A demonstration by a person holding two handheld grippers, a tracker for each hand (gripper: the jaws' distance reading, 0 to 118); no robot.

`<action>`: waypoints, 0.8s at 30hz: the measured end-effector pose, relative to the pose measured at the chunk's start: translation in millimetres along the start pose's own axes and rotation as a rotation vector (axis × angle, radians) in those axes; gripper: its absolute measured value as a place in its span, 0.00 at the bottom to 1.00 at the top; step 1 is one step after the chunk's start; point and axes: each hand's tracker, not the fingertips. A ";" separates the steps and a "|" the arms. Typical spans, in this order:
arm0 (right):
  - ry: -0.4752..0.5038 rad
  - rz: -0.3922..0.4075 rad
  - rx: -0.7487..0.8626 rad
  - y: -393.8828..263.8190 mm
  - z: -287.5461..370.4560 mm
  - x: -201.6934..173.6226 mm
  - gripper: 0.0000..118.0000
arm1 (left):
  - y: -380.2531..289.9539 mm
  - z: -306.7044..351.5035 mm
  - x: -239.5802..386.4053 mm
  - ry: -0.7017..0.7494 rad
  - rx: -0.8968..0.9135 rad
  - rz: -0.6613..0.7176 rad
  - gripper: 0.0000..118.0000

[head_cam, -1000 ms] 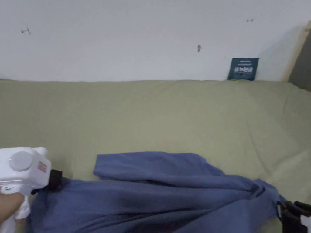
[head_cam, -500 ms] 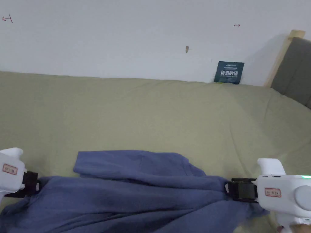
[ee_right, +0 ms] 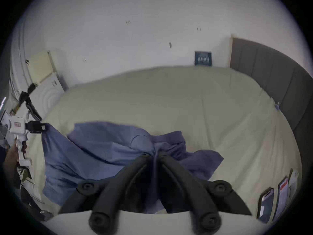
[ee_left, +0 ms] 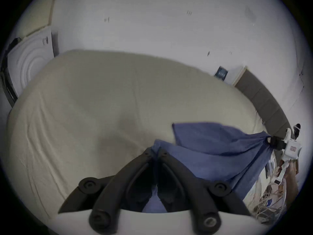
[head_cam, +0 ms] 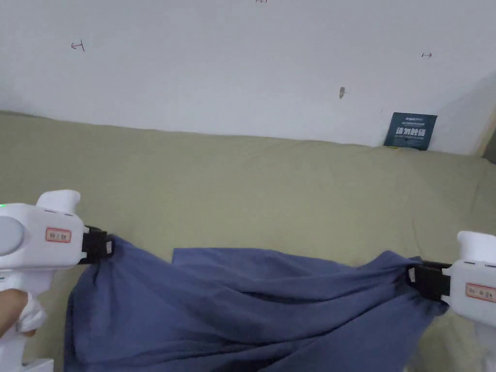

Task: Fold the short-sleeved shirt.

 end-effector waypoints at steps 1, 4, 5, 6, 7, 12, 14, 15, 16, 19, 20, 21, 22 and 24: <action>0.027 0.004 0.027 8.4 5.6 -4.0 0.05 | 10.3 8.6 1.1 0.011 0.023 0.008 0.01; 0.058 0.020 0.118 37.7 26.9 -22.0 0.05 | 38.8 46.9 6.4 0.041 0.186 0.006 0.01; 0.067 0.019 0.146 47.1 33.3 -26.2 0.05 | 49.1 56.1 6.2 0.017 0.217 0.015 0.01; 0.081 0.030 0.168 57.3 38.7 -31.5 0.05 | 57.8 65.7 6.2 0.003 0.236 0.023 0.01; 0.089 0.042 0.192 68.1 45.1 -36.3 0.05 | 67.9 75.6 6.2 -0.003 0.244 0.025 0.01; 0.090 0.041 0.273 117.7 65.3 -48.2 0.05 | 106.2 108.8 6.2 0.015 0.301 -0.006 0.01; 0.077 0.031 0.301 137.3 68.9 -49.4 0.05 | 120.0 117.7 5.6 0.022 0.328 -0.011 0.01; 0.080 0.023 0.313 144.0 71.0 -49.8 0.05 | 125.7 120.9 4.5 0.018 0.328 -0.007 0.01; 0.082 0.024 0.321 151.7 72.8 -50.3 0.05 | 131.7 124.3 4.1 0.029 0.347 -0.011 0.01; 0.056 0.023 0.345 174.3 75.7 -48.0 0.05 | 151.8 131.5 0.0 0.046 0.369 -0.006 0.01; 0.049 0.014 0.361 180.9 78.4 -46.7 0.05 | 158.9 134.4 -1.6 0.047 0.379 -0.006 0.01; 0.053 0.016 0.370 186.4 80.5 -45.0 0.05 | 164.4 136.2 -2.5 0.051 0.393 -0.008 0.01; 0.045 0.008 0.381 193.7 80.1 -40.1 0.05 | 171.2 138.3 -3.4 0.052 0.399 -0.016 0.01; 0.052 -0.007 0.409 205.6 84.5 -34.3 0.05 | 181.2 141.7 -3.2 0.064 0.412 -0.041 0.01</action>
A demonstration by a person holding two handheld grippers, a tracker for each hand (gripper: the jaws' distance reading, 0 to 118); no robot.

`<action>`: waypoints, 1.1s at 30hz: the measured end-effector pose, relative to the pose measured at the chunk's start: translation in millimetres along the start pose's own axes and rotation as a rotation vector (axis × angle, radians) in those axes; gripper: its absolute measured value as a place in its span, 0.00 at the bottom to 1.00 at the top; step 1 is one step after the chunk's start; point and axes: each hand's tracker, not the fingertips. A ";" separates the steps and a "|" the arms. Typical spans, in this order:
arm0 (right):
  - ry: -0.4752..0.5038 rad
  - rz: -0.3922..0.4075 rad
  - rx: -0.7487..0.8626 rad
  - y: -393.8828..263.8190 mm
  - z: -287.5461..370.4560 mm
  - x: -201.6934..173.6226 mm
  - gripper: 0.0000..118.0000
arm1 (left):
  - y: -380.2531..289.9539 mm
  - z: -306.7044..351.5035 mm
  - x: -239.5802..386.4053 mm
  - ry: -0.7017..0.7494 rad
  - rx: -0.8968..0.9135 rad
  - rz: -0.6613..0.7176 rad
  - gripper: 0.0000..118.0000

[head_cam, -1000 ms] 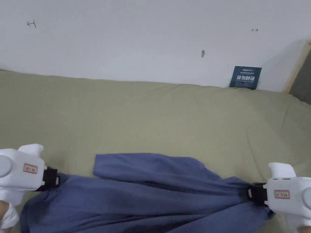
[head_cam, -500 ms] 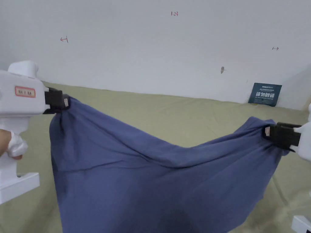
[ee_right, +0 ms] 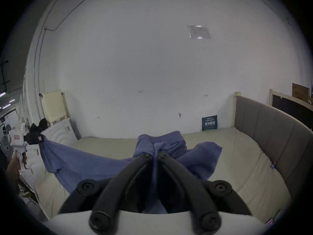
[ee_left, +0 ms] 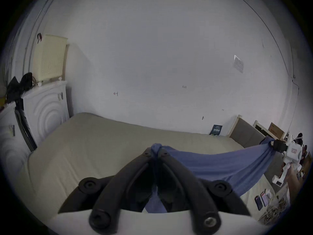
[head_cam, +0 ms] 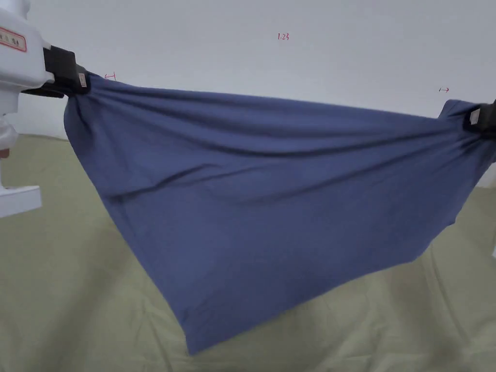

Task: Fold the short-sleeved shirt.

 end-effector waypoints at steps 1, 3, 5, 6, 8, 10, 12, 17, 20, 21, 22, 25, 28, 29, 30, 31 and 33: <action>0.004 -0.008 0.016 4.8 -0.2 1.8 0.05 | 2.4 3.0 3.9 -0.006 0.002 -0.006 0.01; 0.028 -0.014 0.035 11.7 -4.3 8.5 0.05 | 6.9 4.0 7.5 -0.019 0.031 -0.027 0.01; 0.046 -0.006 0.049 15.3 -7.3 11.4 0.05 | 10.5 2.9 12.5 -0.022 0.045 -0.043 0.01; 0.048 -0.004 0.048 15.8 -11.5 15.5 0.05 | 12.3 1.2 13.6 -0.023 0.052 -0.054 0.01; 0.044 0.004 0.040 16.2 -18.1 20.3 0.05 | 15.2 -3.2 14.5 -0.040 0.061 -0.059 0.01; 0.030 0.006 0.032 14.2 -24.7 25.7 0.05 | 17.7 -12.9 12.2 -0.051 0.065 -0.061 0.01; 0.032 -0.011 0.036 10.4 -28.7 31.4 0.05 | 15.5 -18.8 14.0 -0.056 0.074 -0.071 0.01; 0.017 -0.022 0.017 -7.0 -39.3 38.9 0.05 | -0.9 -32.1 15.7 -0.072 0.057 -0.083 0.01; 0.020 -0.042 -0.002 -21.2 -41.3 47.0 0.05 | -16.2 -35.7 13.5 -0.081 0.028 -0.092 0.01; 0.024 -0.049 -0.006 -25.8 -40.4 49.4 0.05 | -20.5 -34.3 12.2 -0.081 0.021 -0.090 0.01; 0.028 -0.053 -0.009 -32.3 -40.2 53.0 0.05 | -27.0 -33.7 9.3 -0.092 0.009 -0.083 0.01; 0.030 -0.066 -0.031 -52.3 -36.8 60.9 0.05 | -51.3 -30.9 2.1 -0.120 -0.020 -0.039 0.01; 0.029 -0.086 -0.066 -77.8 -30.1 67.6 0.05 | -80.3 -29.1 -2.9 -0.132 -0.065 -0.023 0.01; 0.039 -0.101 -0.076 -87.5 -26.5 70.2 0.05 | -90.4 -27.5 -4.6 -0.135 -0.074 -0.013 0.01; 0.048 -0.114 -0.089 -96.1 -22.1 71.6 0.05 | -99.3 -26.3 -6.7 -0.143 -0.085 -0.001 0.01; 0.047 -0.116 -0.092 -106.8 -17.0 73.6 0.05 | -111.1 -24.3 -9.3 -0.144 -0.100 0.013 0.01; 0.052 -0.126 -0.119 -125.2 -8.7 78.4 0.05 | -131.1 -20.1 -13.6 -0.145 -0.126 0.043 0.01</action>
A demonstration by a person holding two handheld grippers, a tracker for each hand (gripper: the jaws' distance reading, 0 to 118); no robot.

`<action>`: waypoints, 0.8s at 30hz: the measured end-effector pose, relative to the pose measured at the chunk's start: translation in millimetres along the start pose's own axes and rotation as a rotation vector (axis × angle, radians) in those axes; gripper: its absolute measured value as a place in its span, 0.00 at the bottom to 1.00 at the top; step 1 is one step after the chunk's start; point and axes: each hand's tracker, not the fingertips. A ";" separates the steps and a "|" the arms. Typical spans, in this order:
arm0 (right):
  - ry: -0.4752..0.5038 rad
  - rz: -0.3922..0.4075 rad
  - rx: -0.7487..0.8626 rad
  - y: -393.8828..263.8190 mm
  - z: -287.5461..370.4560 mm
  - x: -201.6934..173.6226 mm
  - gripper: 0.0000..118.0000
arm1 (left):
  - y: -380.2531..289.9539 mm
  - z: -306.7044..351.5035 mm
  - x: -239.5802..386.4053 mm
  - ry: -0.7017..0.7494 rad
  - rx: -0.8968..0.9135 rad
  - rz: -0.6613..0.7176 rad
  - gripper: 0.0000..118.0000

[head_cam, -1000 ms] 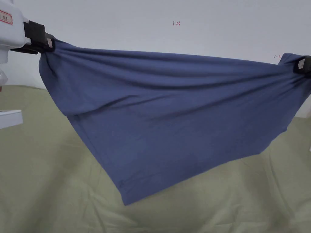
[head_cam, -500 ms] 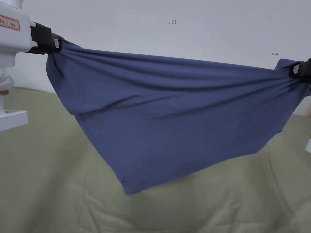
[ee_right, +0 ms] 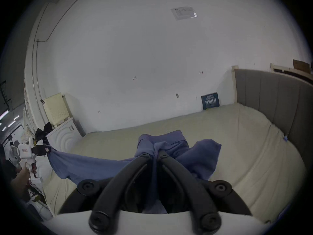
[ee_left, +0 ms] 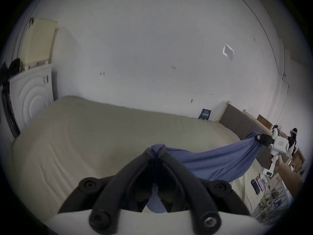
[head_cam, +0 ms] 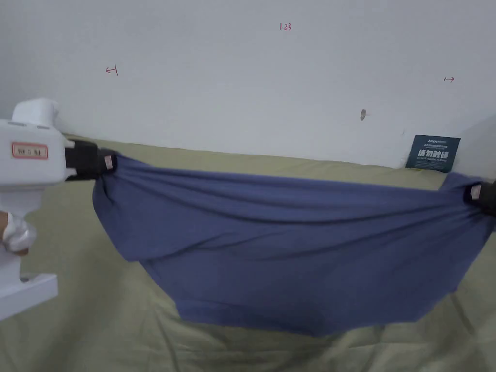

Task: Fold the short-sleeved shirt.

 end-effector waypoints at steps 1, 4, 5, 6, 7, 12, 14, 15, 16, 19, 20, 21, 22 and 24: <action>-0.008 0.001 -0.023 -10.7 4.3 2.2 0.05 | -11.8 2.5 -2.7 -0.012 -0.013 0.026 0.01; -0.017 -0.005 -0.080 -39.0 15.4 12.3 0.05 | -45.9 14.2 -6.7 -0.026 -0.040 0.058 0.01; -0.026 -0.011 -0.093 -48.8 21.3 13.2 0.05 | -58.1 19.0 -5.7 -0.027 -0.053 0.060 0.01; -0.025 -0.023 -0.098 -59.5 27.6 16.1 0.05 | -70.2 23.9 -3.9 -0.017 -0.075 0.044 0.01; -0.021 -0.045 -0.109 -69.8 33.4 19.6 0.05 | -82.3 29.3 -2.5 -0.016 -0.090 0.024 0.01; -0.030 -0.063 -0.171 -117.1 64.7 32.6 0.05 | -142.9 61.1 -3.4 -0.032 -0.191 0.066 0.01; -0.035 -0.070 -0.198 -133.4 77.5 35.6 0.05 | -165.5 72.8 -5.0 -0.034 -0.222 0.074 0.01; -0.038 -0.075 -0.210 -139.9 82.5 37.0 0.05 | -174.9 77.5 -5.2 -0.032 -0.240 0.070 0.01; -0.041 -0.075 -0.222 -146.9 88.3 37.8 0.05 | -183.9 81.0 -6.8 -0.030 -0.256 0.072 0.01; -0.069 -0.108 -0.279 -165.7 103.0 39.1 0.05 | -208.7 89.9 -9.3 -0.034 -0.316 0.112 0.01; -0.080 -0.120 -0.300 -171.2 106.0 40.3 0.05 | -215.4 91.7 -10.0 -0.032 -0.326 0.118 0.01; -0.095 -0.125 -0.329 -176.6 108.9 40.4 0.05 | -221.6 93.5 -9.9 -0.032 -0.341 0.126 0.01; -0.107 -0.113 -0.340 -181.6 111.3 40.2 0.05 | -228.5 95.2 -9.6 -0.032 -0.355 0.138 0.01; -0.147 -0.093 -0.389 -189.9 114.9 39.4 0.05 | -240.1 98.0 -8.4 -0.026 -0.408 0.156 0.01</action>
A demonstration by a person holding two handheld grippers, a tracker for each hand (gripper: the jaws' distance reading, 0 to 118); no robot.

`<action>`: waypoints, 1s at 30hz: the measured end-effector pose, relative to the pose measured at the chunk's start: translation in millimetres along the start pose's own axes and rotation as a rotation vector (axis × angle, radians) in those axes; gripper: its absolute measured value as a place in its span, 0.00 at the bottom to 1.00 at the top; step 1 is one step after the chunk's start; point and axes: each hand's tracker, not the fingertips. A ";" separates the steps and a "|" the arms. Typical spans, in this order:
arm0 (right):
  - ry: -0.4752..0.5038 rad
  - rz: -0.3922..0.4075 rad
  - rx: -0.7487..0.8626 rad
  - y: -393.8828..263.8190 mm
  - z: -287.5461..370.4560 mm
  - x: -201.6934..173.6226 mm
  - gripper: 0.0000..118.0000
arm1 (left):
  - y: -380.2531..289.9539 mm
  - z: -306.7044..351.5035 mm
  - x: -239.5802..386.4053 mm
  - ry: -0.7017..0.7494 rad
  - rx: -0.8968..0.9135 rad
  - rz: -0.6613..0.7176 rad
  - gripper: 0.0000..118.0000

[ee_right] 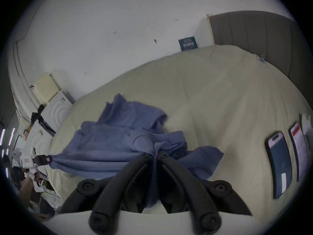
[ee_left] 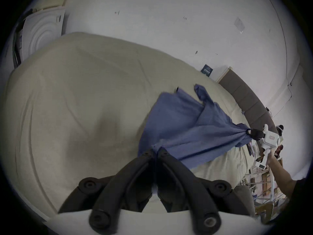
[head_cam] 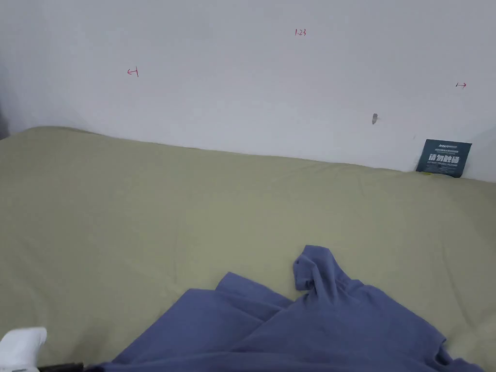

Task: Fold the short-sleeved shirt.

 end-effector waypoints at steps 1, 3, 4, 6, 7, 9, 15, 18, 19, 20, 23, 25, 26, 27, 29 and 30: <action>0.000 -0.010 -0.008 -4.1 -0.3 0.3 0.05 | -6.0 -1.0 0.6 0.018 -0.022 0.005 0.01; -0.021 -0.033 -0.037 -10.1 -0.4 0.7 0.05 | -16.6 -1.5 1.4 0.013 -0.040 0.006 0.01; -0.016 -0.033 -0.035 -12.6 -0.1 0.9 0.05 | -21.9 -1.7 1.2 0.037 -0.053 0.024 0.01; -0.028 -0.033 -0.043 -19.9 5.0 -2.5 0.05 | -29.8 -0.8 -0.5 0.007 -0.063 0.058 0.02; -0.028 -0.036 -0.041 -19.9 7.0 -4.2 0.06 | -32.8 0.6 -0.8 0.001 -0.058 0.062 0.05; -0.028 -0.048 -0.026 -18.4 14.4 -9.6 0.24 | -38.2 3.2 -4.0 -0.027 -0.028 0.098 0.32; 0.079 0.089 0.203 -3.8 67.5 -48.9 0.62 | -21.3 46.5 21.7 -0.081 0.174 0.111 0.84; 0.001 0.177 0.261 -6.1 86.9 -88.3 0.62 | -6.5 57.1 61.1 0.001 0.266 0.031 0.84; -0.050 0.187 0.261 -9.3 89.0 -102.0 0.62 | -3.3 57.3 74.7 0.033 0.303 0.002 0.84; -0.095 0.197 0.257 -13.3 89.9 -113.9 0.61 | -3.5 54.7 87.8 0.057 0.332 -0.020 0.84; -0.155 0.217 0.242 -37.1 77.3 -137.6 0.59 | -9.4 35.5 130.0 0.177 0.353 -0.027 0.83; -0.217 0.238 0.229 -57.8 68.2 -157.7 0.26 | -18.7 12.5 153.0 0.227 0.261 0.003 0.47; -0.233 0.264 0.233 -67.1 62.5 -164.4 0.01 | -25.4 3.2 161.5 0.242 0.248 0.016 0.05; -0.255 0.281 0.193 -76.5 55.5 -172.7 0.01 | -33.2 -7.5 170.1 0.229 0.257 0.009 0.00; -0.201 0.272 0.161 -89.5 49.1 -179.7 0.01 | -47.5 -20.0 182.7 0.265 0.244 -0.042 0.00; -0.170 0.258 0.131 -94.6 46.5 -182.9 0.01 | -52.8 -25.7 188.0 0.253 0.196 -0.086 0.00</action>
